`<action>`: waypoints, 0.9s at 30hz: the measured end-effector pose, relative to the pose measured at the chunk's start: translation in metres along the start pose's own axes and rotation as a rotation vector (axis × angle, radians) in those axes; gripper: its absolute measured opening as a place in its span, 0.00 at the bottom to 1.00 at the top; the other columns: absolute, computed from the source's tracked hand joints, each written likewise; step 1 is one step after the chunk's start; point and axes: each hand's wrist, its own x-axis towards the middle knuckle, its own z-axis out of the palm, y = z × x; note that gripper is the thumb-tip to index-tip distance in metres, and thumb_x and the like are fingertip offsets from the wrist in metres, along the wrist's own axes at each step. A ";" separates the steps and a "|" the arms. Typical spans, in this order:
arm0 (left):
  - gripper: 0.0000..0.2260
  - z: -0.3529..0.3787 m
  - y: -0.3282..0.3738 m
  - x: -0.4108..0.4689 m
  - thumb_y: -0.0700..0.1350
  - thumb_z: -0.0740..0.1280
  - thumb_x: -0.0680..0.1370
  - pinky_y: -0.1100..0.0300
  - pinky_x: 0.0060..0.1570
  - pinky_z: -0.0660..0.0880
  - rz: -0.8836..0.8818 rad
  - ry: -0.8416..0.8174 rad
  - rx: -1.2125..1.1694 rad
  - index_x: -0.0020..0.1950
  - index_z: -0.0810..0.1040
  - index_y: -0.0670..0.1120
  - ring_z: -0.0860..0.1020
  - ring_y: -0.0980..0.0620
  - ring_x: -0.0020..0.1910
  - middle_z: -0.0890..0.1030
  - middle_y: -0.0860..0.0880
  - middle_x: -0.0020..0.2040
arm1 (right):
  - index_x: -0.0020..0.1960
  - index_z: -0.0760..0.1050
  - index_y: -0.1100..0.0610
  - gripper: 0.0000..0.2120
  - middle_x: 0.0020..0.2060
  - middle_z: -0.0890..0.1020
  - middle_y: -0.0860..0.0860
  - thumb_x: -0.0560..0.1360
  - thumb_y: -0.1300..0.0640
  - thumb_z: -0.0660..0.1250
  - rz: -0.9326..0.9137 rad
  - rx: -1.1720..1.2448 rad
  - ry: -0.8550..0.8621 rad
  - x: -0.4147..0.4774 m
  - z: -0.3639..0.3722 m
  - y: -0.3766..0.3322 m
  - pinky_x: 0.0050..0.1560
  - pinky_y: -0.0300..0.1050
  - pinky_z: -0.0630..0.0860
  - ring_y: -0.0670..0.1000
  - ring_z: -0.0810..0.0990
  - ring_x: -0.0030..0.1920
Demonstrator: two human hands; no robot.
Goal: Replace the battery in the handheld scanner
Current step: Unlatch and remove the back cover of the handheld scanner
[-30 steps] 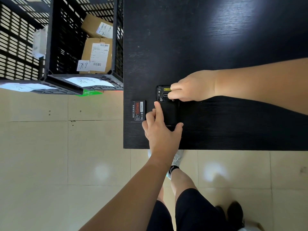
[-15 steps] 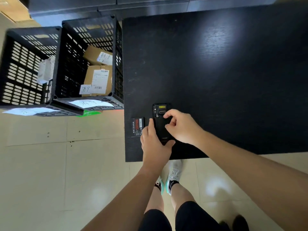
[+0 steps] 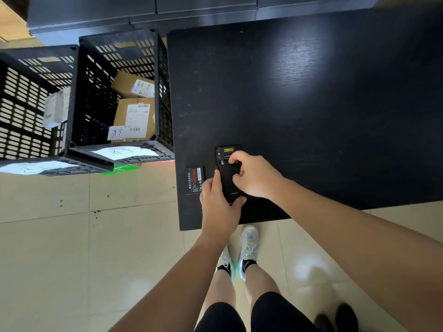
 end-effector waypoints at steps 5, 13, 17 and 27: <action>0.39 0.000 0.002 0.000 0.48 0.74 0.72 0.51 0.67 0.64 -0.006 0.008 -0.011 0.78 0.57 0.48 0.64 0.46 0.67 0.66 0.48 0.69 | 0.59 0.69 0.42 0.16 0.36 0.79 0.45 0.73 0.55 0.65 0.002 -0.029 -0.007 0.004 0.000 -0.001 0.31 0.42 0.75 0.47 0.80 0.35; 0.33 -0.003 0.008 0.003 0.45 0.73 0.74 0.56 0.65 0.64 -0.025 0.058 -0.064 0.75 0.62 0.48 0.67 0.47 0.66 0.69 0.47 0.67 | 0.53 0.71 0.43 0.14 0.34 0.80 0.47 0.73 0.57 0.68 -0.015 0.071 -0.006 0.012 -0.004 -0.001 0.38 0.43 0.78 0.46 0.79 0.35; 0.29 -0.007 0.013 0.007 0.44 0.76 0.69 0.49 0.62 0.72 -0.055 0.100 -0.102 0.67 0.70 0.48 0.70 0.48 0.60 0.70 0.52 0.59 | 0.56 0.73 0.45 0.14 0.32 0.77 0.45 0.73 0.57 0.69 -0.015 0.147 0.070 0.003 -0.007 0.002 0.36 0.37 0.71 0.44 0.77 0.33; 0.25 -0.007 0.017 0.005 0.43 0.76 0.69 0.53 0.57 0.76 -0.110 0.128 -0.191 0.64 0.72 0.49 0.74 0.50 0.56 0.71 0.52 0.56 | 0.55 0.79 0.49 0.13 0.45 0.82 0.44 0.71 0.53 0.72 0.273 0.502 0.355 -0.037 0.037 0.006 0.47 0.35 0.74 0.39 0.80 0.44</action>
